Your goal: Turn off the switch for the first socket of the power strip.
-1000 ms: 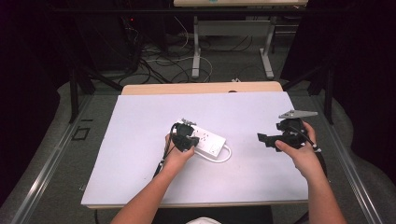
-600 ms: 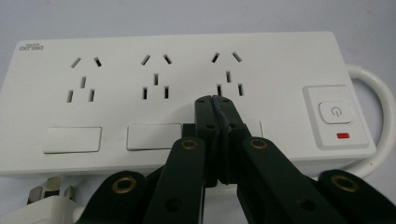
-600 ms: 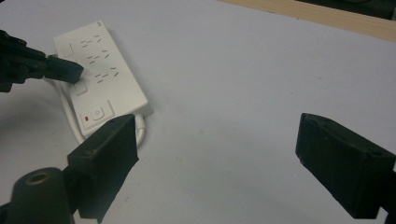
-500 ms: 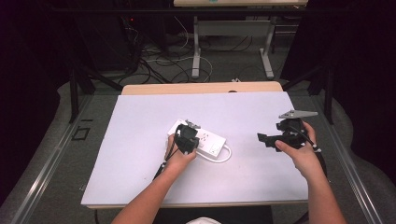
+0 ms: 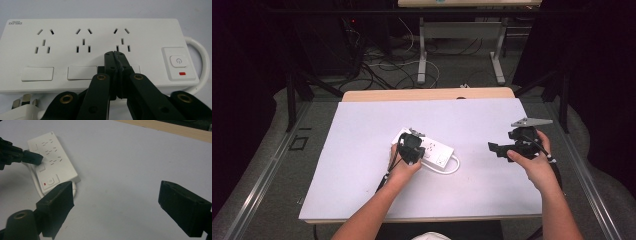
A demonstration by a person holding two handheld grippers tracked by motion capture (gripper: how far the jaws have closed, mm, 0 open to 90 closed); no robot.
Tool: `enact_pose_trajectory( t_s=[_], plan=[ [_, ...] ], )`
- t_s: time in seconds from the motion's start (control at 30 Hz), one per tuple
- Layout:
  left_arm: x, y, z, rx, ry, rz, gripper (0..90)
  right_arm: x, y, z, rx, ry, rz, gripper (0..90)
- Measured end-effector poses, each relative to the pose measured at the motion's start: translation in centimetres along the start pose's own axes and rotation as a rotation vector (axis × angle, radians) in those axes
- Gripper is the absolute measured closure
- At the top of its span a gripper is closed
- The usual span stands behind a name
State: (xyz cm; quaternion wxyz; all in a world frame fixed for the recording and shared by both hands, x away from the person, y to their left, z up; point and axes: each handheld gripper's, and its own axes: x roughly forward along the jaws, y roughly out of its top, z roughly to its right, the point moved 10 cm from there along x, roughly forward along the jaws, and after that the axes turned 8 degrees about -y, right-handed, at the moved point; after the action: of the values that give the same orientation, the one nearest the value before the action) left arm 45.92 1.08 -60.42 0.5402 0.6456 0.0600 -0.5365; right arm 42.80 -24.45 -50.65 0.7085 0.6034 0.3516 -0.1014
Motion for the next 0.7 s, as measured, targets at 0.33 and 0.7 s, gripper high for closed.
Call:
enact_pose_trajectory(
  t_s=[0.33,0.7],
  plan=[
    [0.06,0.12,-0.08,-0.031,-0.033,0.001,90.0,0.18,-0.2,0.39,0.01,-0.008,-0.003,12.3],
    [0.03,0.17,-0.07,-0.065,-0.053,0.001,89.9,0.13,-0.37,0.54,0.013,-0.014,-0.003,12.3]
  ],
)
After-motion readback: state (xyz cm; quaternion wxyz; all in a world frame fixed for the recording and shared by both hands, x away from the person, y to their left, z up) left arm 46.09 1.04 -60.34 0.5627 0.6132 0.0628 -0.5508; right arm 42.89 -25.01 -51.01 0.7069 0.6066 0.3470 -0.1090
